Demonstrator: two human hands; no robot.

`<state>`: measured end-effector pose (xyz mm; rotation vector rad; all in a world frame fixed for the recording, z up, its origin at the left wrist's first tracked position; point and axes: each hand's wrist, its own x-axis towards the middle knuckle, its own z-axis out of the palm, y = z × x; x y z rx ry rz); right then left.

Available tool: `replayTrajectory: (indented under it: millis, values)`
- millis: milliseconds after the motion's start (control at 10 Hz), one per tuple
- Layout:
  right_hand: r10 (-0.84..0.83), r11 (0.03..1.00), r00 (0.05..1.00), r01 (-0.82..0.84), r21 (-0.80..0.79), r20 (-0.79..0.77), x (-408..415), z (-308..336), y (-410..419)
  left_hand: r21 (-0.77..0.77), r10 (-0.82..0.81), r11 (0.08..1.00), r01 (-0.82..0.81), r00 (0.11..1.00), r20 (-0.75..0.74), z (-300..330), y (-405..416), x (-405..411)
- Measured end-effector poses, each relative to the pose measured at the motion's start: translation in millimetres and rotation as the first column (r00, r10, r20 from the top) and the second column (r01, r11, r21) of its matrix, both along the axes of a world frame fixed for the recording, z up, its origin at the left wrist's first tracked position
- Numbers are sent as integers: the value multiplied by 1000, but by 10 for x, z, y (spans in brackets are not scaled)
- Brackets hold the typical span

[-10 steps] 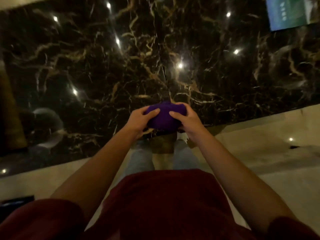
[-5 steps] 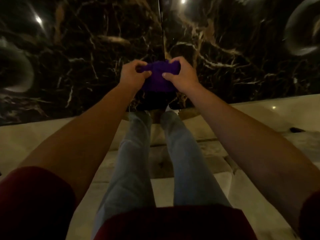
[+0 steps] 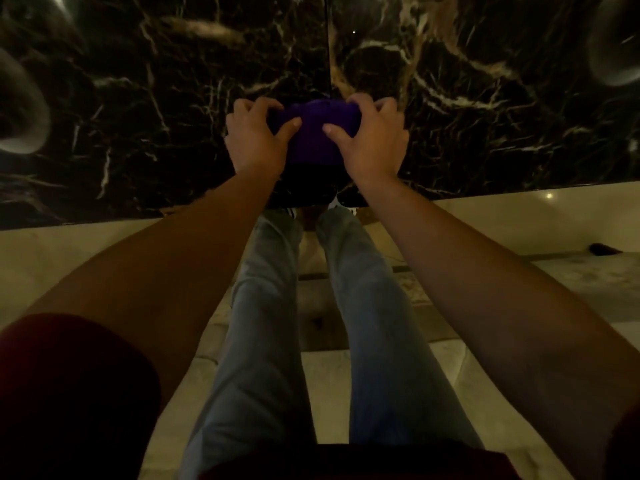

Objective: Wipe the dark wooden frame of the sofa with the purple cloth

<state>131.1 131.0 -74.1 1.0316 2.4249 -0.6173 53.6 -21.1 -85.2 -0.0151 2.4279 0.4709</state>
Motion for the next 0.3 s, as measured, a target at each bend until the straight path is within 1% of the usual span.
replayTrajectory:
  millis: [100, 200, 300]
  values:
    - [0, 998, 1000, 2, -57, 31, -83, 118, 7, -43, 4, 999, -4, 1000, 7, 136, -16, -55]
    - [17, 994, 999, -12, -105, 50, -138, 504, 102, -26, -49, 998, 49, 999, 5, 493, -24, -38]
    - [52, 993, 998, -55, -109, -28, -241, 938, 179, 1, -108, 994, 108, 993, -41, 859, -136, -6]
